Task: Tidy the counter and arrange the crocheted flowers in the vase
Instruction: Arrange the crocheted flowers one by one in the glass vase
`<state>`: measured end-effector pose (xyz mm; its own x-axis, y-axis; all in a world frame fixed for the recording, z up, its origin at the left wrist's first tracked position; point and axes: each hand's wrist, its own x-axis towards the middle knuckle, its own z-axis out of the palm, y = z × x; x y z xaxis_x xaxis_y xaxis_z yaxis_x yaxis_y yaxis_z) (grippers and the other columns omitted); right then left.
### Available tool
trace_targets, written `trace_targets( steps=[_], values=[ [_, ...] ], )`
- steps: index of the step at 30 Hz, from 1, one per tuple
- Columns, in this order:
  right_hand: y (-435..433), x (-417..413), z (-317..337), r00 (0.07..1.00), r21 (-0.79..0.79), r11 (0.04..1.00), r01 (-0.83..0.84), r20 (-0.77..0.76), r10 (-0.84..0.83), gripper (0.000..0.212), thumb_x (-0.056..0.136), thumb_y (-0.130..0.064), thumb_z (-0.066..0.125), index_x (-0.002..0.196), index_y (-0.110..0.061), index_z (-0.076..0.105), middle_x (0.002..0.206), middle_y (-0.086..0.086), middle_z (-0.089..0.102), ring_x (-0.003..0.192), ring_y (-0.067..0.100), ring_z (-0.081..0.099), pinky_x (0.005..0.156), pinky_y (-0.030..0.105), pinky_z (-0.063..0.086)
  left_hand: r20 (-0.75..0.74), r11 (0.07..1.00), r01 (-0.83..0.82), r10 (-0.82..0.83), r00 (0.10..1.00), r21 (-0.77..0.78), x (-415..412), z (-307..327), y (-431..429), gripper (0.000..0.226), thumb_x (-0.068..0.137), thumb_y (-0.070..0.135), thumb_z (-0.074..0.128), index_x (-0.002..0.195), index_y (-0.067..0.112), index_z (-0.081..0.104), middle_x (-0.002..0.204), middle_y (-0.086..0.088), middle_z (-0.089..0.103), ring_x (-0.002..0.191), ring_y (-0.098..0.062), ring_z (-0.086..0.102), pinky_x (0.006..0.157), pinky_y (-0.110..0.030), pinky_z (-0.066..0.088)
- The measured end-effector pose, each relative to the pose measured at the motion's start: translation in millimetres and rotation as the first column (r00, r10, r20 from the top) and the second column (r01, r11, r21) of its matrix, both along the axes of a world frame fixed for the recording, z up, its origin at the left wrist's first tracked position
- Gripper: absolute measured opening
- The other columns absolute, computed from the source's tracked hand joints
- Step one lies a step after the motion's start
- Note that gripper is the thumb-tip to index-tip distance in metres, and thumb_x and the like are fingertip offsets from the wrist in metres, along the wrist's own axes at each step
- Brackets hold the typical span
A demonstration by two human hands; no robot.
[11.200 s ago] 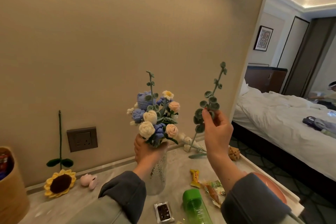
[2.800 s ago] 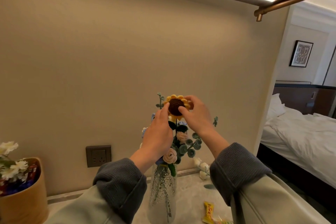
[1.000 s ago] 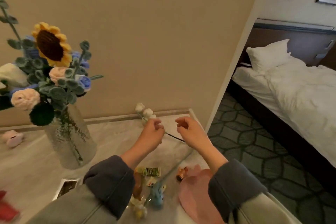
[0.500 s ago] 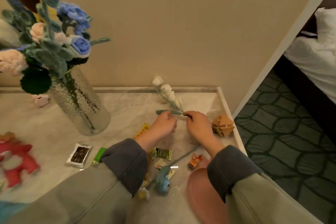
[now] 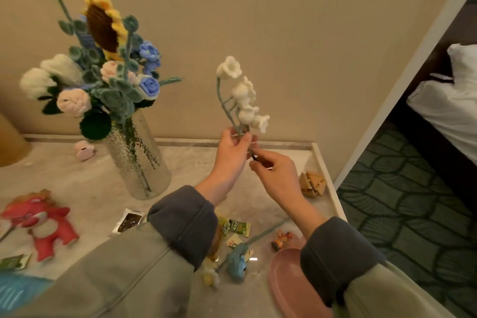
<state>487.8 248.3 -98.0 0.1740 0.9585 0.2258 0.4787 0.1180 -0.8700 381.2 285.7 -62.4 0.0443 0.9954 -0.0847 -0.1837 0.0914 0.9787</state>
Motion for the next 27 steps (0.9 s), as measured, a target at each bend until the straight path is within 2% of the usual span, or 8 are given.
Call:
trace_targets(
  steps=[4,8,10,12,15,18,23,27],
  values=[
    [-22.3,-11.6,15.2,0.986,-0.091,0.982,-0.165,-0.028,0.163,0.029,0.083,-0.016,0.071,0.111,-0.026,0.072,0.079,0.001,0.074,0.074,0.015,0.068,0.073,0.029,0.054,-0.096,1.0,-0.003,0.006,0.995,0.028,-22.9,9.4,-14.7,0.021,0.099,0.004,0.033,0.11,0.006,0.051,0.081,-0.008,0.064,0.064,-0.013,0.062,0.051,-0.019,0.053],
    [-41.5,-13.4,12.6,0.928,-0.343,0.864,-0.369,-0.08,0.364,0.018,0.091,-0.017,0.055,0.089,-0.017,0.073,0.082,0.003,0.074,0.08,0.015,0.07,0.071,0.031,0.056,-0.198,0.997,0.024,-0.039,0.979,-0.078,-51.5,-1.8,-29.0,0.021,0.097,0.004,0.031,0.096,0.008,0.052,0.066,-0.006,0.054,0.049,-0.013,0.046,0.044,-0.022,0.045],
    [-48.3,-14.2,3.4,0.884,-0.442,0.824,-0.354,0.131,0.45,0.019,0.088,-0.016,0.055,0.087,-0.012,0.073,0.086,0.003,0.074,0.082,0.017,0.068,0.074,0.031,0.054,-0.228,0.992,0.068,-0.091,0.969,-0.11,-64.6,-9.7,-38.0,0.021,0.096,0.004,0.03,0.091,0.012,0.049,0.063,-0.005,0.051,0.043,-0.011,0.041,0.043,-0.024,0.04],
    [-54.8,-17.7,-9.0,0.743,-0.538,0.773,-0.337,0.353,0.569,0.017,0.083,-0.016,0.061,0.094,-0.016,0.074,0.095,0.001,0.073,0.087,0.016,0.066,0.079,0.032,0.053,-0.23,0.981,0.124,-0.157,0.961,-0.148,-74.3,-15.5,-47.6,0.022,0.096,0.007,0.029,0.085,0.015,0.047,0.061,-0.003,0.048,0.038,-0.009,0.036,0.04,-0.022,0.033],
    [-62.6,-27.8,-26.0,0.531,-0.666,0.694,-0.271,0.498,0.686,0.034,0.076,-0.018,0.07,0.109,-0.025,0.071,0.107,-0.002,0.067,0.097,0.018,0.064,0.08,0.029,0.052,-0.216,0.966,0.173,-0.214,0.953,-0.194,-84.4,-21.0,-62.0,0.024,0.099,0.009,0.029,0.084,0.018,0.046,0.059,-0.002,0.047,0.036,-0.007,0.03,0.037,-0.018,0.023],
    [-66.9,-36.7,-38.1,0.429,-0.643,0.735,-0.216,0.613,0.663,0.048,0.069,-0.022,0.077,0.115,-0.03,0.066,0.112,-0.002,0.058,0.102,0.021,0.059,0.079,0.03,0.049,-0.236,0.955,0.187,-0.241,0.941,-0.231,-91.7,-24.1,-77.0,0.023,0.1,0.01,0.03,0.082,0.016,0.044,0.06,-0.003,0.044,0.034,-0.006,0.027,0.036,-0.014,0.02],
    [-66.8,-38.9,-38.0,0.377,-0.611,0.761,-0.218,0.666,0.643,0.042,0.072,-0.02,0.075,0.112,-0.028,0.064,0.113,-0.001,0.058,0.103,0.022,0.059,0.077,0.032,0.049,-0.232,0.94,0.176,-0.248,0.94,-0.294,-97.6,-29.5,-92.8,0.025,0.099,0.01,0.03,0.084,0.018,0.047,0.061,-0.004,0.044,0.031,-0.004,0.028,0.034,-0.014,0.02],
    [-67.8,-39.1,-26.4,0.461,-0.516,0.824,-0.232,0.688,0.561,0.032,0.083,-0.012,0.06,0.112,-0.024,0.063,0.114,0.001,0.061,0.104,0.023,0.059,0.08,0.036,0.051,-0.227,0.949,0.171,-0.233,0.946,-0.264,-106.0,-31.2,-98.6,0.023,0.099,0.015,0.032,0.083,0.02,0.048,0.059,-0.002,0.045,0.032,-0.004,0.027,0.034,-0.013,0.02]
  ],
)
